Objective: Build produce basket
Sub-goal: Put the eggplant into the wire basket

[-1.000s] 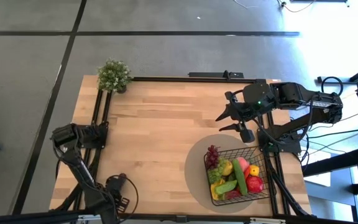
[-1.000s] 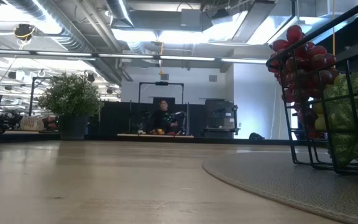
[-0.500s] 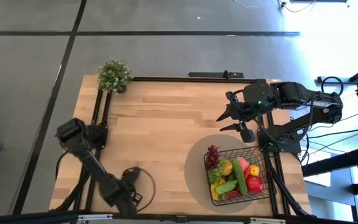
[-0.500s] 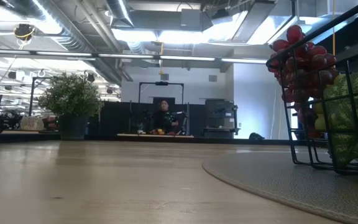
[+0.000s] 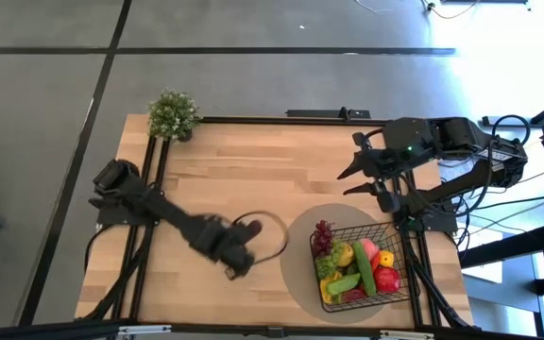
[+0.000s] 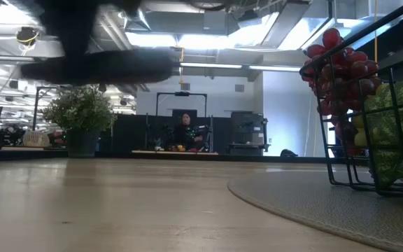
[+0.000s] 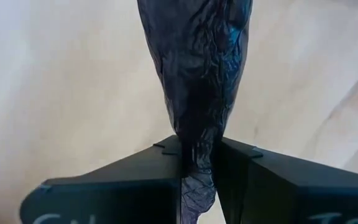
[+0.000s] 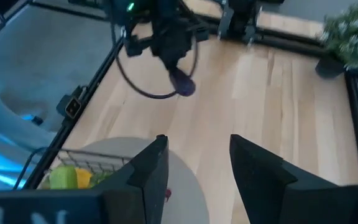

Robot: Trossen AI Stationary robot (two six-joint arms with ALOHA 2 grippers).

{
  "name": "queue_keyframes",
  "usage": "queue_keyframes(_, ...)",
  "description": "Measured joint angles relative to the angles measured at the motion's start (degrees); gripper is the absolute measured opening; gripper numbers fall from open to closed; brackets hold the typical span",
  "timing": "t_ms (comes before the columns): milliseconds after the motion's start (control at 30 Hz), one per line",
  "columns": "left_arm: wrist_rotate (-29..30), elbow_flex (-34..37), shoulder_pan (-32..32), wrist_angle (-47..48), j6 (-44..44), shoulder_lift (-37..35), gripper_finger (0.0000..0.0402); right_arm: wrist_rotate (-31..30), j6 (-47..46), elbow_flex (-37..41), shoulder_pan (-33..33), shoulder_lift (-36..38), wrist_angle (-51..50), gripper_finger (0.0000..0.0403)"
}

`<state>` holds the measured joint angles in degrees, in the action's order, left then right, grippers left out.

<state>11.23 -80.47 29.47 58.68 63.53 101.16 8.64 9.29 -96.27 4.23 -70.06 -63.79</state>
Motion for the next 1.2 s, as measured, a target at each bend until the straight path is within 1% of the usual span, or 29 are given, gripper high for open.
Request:
queue_keyframes(67, 1.66, -2.61, -3.24, 0.68, -8.15, -0.04, 0.0033, 0.0, -0.06, 0.0, 0.02, 0.0, -1.74, 0.0163)
queue_keyframes(133, 1.95, -4.51, -6.23, 1.73, -15.52, -0.06, 0.0033, 0.0, -0.08, 0.0, 0.02, 0.0, -3.24, 0.0163)
queue_keyframes(267, 1.29, -8.09, -11.24, 1.87, -27.97, -0.06, 0.0033, 0.0, -0.11, 0.0, 0.04, 0.0, -3.84, 0.0163)
queue_keyframes(333, 1.33, -10.15, -13.2, 1.81, -32.78, -0.06, 0.0033, 0.0, -0.18, 0.0, 0.04, 0.0, -3.86, 0.0163)
queue_keyframes(533, 1.43, -15.95, -17.59, 1.83, -40.99, -0.06, 0.0033, 0.06, -3.04, 0.0, 0.04, 0.04, -4.0, 0.0163)
queue_keyframes(767, 1.18, -21.51, -18.5, 0.67, -49.47, -0.06, 0.0033, 0.04, -2.51, 0.0, 0.04, -0.24, -4.74, 0.0163)
queue_keyframes(900, -1.78, -23.58, -19.69, 0.58, -52.48, -0.06, 0.0033, -0.05, 3.1, 0.01, 0.12, -1.5, -4.71, 0.0163)
queue_keyframes(1067, -3.72, -24.43, -20.61, -1.81, -55.16, -0.06, 0.0033, -0.22, 9.87, 0.02, 0.22, -4.28, -3.33, 0.0163)
queue_keyframes(1200, -5.86, -24.6, -21.0, -4.51, -56.61, -0.06, 0.0033, -4.15, 10.58, 0.02, 0.22, -6.65, -1.1, 0.0163)
